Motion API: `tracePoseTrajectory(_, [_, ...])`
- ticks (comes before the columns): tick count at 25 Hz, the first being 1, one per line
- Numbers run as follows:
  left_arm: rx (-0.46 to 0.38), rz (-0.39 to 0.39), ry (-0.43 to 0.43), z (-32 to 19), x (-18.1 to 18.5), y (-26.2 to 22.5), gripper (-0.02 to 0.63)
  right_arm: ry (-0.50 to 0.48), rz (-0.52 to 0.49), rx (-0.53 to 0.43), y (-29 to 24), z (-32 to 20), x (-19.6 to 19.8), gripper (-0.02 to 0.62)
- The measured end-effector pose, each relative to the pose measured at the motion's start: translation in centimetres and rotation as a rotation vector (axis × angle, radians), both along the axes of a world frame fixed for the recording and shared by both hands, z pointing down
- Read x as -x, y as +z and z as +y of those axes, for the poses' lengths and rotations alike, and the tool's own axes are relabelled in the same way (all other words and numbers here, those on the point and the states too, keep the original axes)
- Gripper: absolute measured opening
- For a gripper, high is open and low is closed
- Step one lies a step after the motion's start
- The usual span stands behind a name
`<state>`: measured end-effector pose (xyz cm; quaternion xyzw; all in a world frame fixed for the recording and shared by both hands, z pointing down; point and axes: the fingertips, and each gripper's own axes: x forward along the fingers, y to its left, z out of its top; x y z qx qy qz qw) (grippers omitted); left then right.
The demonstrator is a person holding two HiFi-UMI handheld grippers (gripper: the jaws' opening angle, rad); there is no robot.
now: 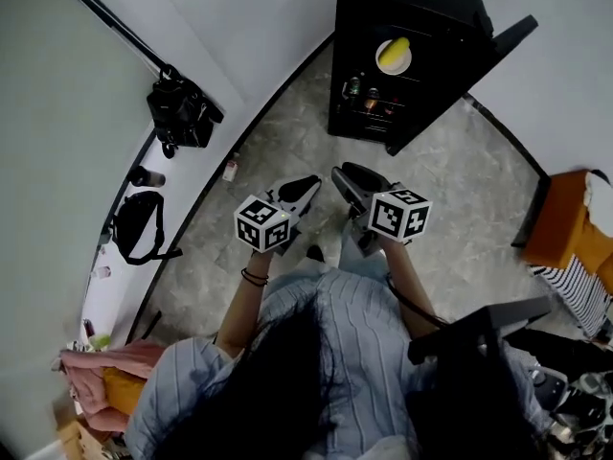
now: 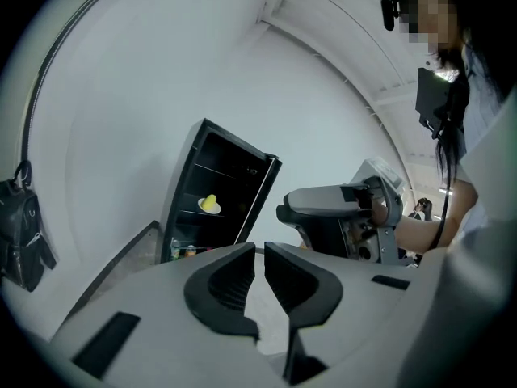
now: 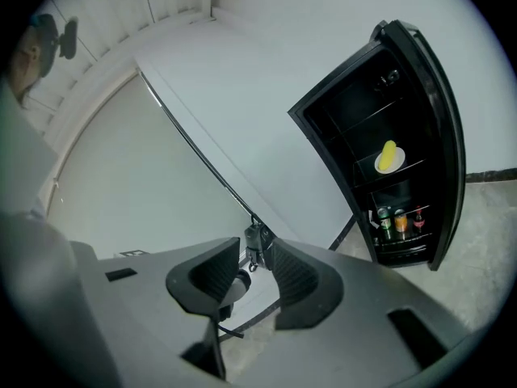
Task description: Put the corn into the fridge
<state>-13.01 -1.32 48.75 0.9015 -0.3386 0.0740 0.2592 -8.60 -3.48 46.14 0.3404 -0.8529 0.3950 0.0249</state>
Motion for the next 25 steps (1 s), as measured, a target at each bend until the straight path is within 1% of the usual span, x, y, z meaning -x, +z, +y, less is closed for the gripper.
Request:
tracePoseTrajectory(4, [-0.015,-0.009,0.058,2.3,-0.7,0.0,0.041,0.046,0.005,-0.02,-0.4,2.6,-1.0,0.137])
tracePoseTrajectory(9, [-0.021,-0.015,0.13,5.6,-2.4,0.5,0.041,0.112,-0.016,-0.033,-0.3,6.1,-2.8,0.13])
tracePoseTrajectory(13, [-0.024,-0.013,0.164,8.9,-3.3,0.6,0.041,0.151,-0.029,-0.032,0.1,9.1,-3.7,0.103])
tracePoseTrajectory(18, [-0.02,-0.011,0.203,12.8,-3.2,1.2,0.041,0.184,-0.027,-0.036,0.9,13.0,-3.8,0.074])
tracePoseTrajectory(22, [0.006,-0.008,0.23,14.5,-3.5,2.2,0.041,0.213,-0.014,-0.022,1.7,15.5,-4.4,0.057])
tracePoseTrajectory(25, [0.003,-0.003,0.257,15.3,-4.4,2.0,0.041,0.227,0.016,-0.023,2.0,16.8,-5.4,0.049])
